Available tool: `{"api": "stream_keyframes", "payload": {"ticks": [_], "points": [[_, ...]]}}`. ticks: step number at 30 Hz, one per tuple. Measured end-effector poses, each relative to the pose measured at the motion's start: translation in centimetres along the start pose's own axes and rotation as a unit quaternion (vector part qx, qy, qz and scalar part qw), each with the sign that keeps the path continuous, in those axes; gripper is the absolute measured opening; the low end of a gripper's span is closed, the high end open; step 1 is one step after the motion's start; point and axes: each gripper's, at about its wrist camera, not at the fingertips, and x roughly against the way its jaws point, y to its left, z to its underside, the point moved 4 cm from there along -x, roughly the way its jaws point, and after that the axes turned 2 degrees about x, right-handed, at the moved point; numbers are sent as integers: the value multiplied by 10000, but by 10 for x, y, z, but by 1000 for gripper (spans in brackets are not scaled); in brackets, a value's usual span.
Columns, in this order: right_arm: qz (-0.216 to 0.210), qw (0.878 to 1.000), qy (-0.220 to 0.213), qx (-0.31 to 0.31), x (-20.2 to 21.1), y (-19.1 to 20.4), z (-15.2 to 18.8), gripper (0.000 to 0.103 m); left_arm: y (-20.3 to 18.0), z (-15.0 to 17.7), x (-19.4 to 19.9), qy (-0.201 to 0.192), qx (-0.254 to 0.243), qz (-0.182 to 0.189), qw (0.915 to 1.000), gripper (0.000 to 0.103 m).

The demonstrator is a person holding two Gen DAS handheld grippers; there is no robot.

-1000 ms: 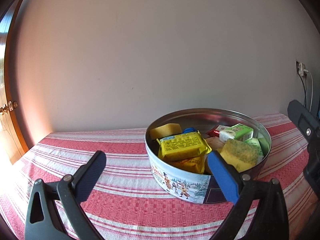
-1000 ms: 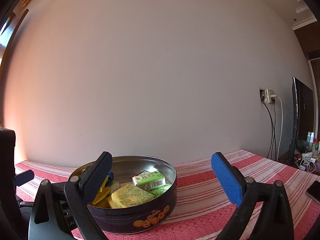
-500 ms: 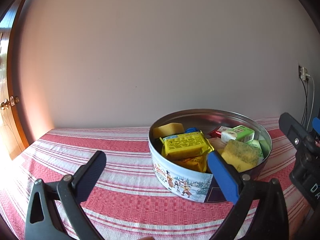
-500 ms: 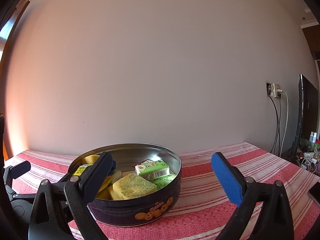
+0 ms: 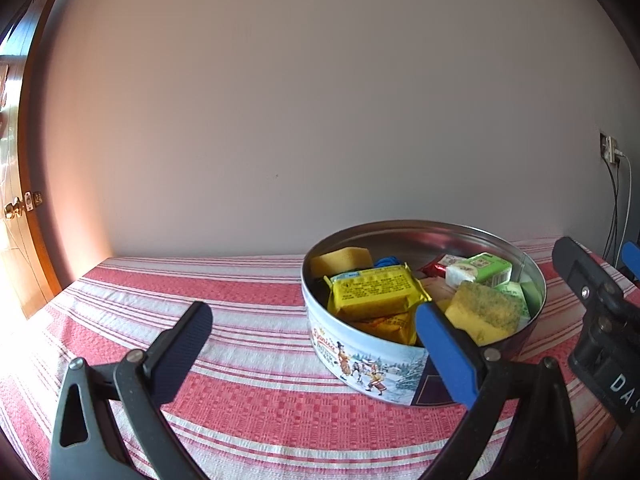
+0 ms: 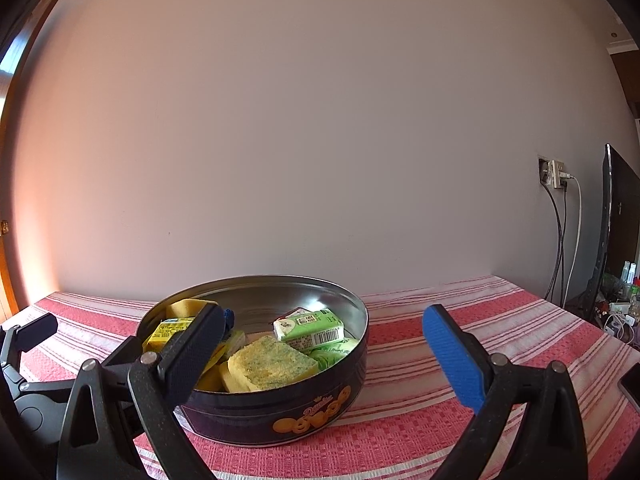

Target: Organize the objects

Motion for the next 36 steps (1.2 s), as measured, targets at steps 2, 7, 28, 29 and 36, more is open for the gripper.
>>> {"api": "stream_keyframes", "payload": {"ticks": [2, 7, 28, 29, 36], "points": [[-10, 10000, 17, -13, -2, -1, 0, 101, 0, 0, 0, 7, -15, 3, 10000, 103], [-6, 10000, 40, 7, -2, 0, 0, 101, -1, 0, -1, 39, -66, -21, 10000, 103], [5, 10000, 36, -3, -1, 3, 0, 101, 2, 2, -3, 102, -10, 29, 9999, 103], [6, 10000, 41, -6, -1, 3, 0, 101, 2, 2, -3, 103, -12, 33, 9999, 103], [14, 10000, 63, -24, -1, 2, 0, 101, 0, 2, -3, 116, -38, 22, 9999, 103]]}}
